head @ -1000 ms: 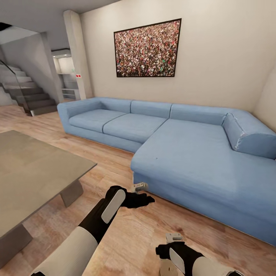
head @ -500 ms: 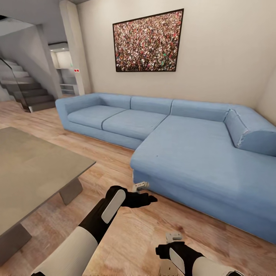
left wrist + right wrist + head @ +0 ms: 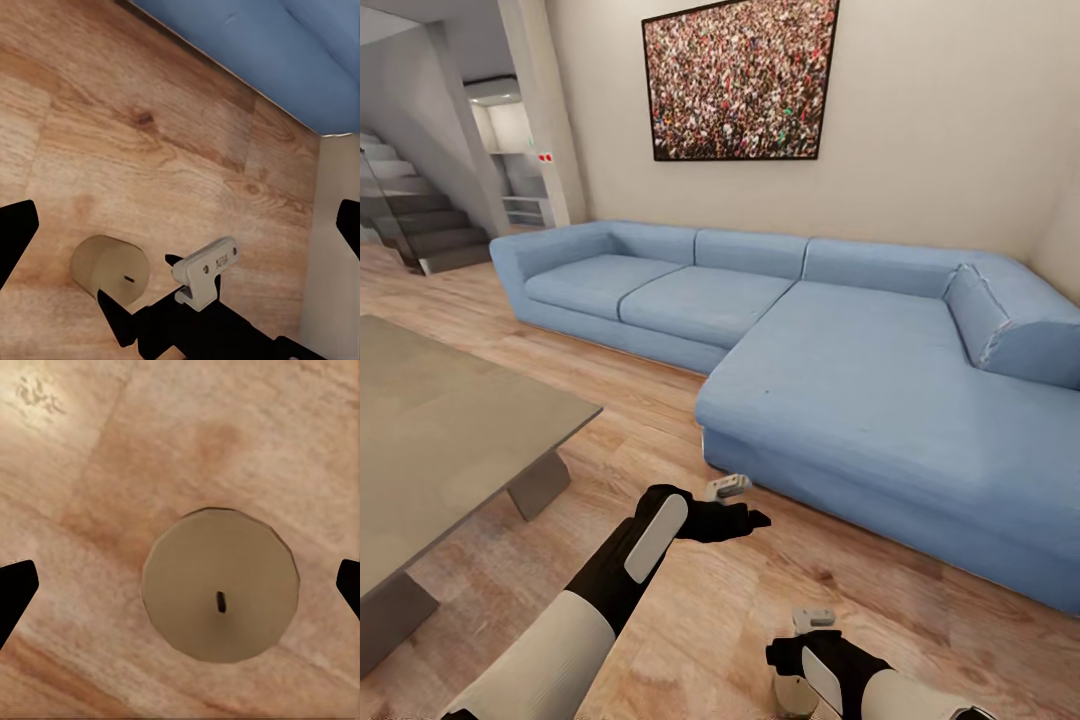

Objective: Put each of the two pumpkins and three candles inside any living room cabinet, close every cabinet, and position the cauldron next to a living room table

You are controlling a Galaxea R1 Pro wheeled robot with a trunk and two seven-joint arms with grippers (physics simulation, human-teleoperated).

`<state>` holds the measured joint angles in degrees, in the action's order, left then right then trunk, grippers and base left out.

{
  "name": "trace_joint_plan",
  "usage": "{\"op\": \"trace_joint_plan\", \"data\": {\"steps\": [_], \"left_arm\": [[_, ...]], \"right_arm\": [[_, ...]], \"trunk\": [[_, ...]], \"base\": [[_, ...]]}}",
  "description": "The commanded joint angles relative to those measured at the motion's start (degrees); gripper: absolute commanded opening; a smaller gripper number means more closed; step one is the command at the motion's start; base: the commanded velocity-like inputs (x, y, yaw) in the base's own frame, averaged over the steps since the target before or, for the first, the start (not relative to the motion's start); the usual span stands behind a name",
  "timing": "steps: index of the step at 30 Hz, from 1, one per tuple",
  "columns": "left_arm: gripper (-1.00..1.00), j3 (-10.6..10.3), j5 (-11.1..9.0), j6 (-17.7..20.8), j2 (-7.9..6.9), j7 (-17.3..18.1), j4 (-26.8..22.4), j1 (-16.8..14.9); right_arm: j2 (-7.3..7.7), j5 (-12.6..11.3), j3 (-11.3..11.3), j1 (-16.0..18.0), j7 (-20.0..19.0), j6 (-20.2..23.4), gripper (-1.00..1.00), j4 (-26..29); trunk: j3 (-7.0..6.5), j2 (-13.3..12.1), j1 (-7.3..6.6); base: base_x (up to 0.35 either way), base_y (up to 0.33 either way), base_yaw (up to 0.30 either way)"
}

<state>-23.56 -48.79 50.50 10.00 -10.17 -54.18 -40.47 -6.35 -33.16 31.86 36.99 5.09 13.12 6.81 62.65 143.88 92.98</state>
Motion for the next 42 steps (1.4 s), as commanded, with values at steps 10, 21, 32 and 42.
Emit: {"op": "trace_joint_plan", "data": {"steps": [10, 21, 32, 42], "left_arm": [[1.0, -0.1, -0.6, 0.1, 0.0, -0.6, -0.1, 0.0], [1.0, -0.1, -0.6, 0.1, 0.0, -0.6, -0.1, 0.0], [1.0, 0.0, -0.6, 0.1, 0.0, -0.6, -0.1, 0.0], [1.0, -0.2, -0.6, 0.1, 0.0, -0.6, -0.1, 0.0]], "right_arm": [[0.02, -0.5, 0.5, 0.0, 0.4, 0.3, 1.0, 0.1], [0.02, -0.6, 0.5, 0.0, 0.4, 0.3, 1.0, 0.1], [0.02, -0.6, 0.5, 0.0, 0.4, 0.2, 1.0, 0.1], [0.02, -0.6, 0.5, 0.0, 0.4, 0.3, 1.0, 0.1]], "trunk": [[2.24, 0.2, 0.24], [4.52, 0.3, 0.53], [6.73, 0.4, 0.78], [8.28, 0.5, 0.96]], "base": [[0.0, 0.0, -0.014], [0.0, 0.0, -0.069], [0.0, 0.0, -0.001], [0.0, 0.0, 0.0]]}}
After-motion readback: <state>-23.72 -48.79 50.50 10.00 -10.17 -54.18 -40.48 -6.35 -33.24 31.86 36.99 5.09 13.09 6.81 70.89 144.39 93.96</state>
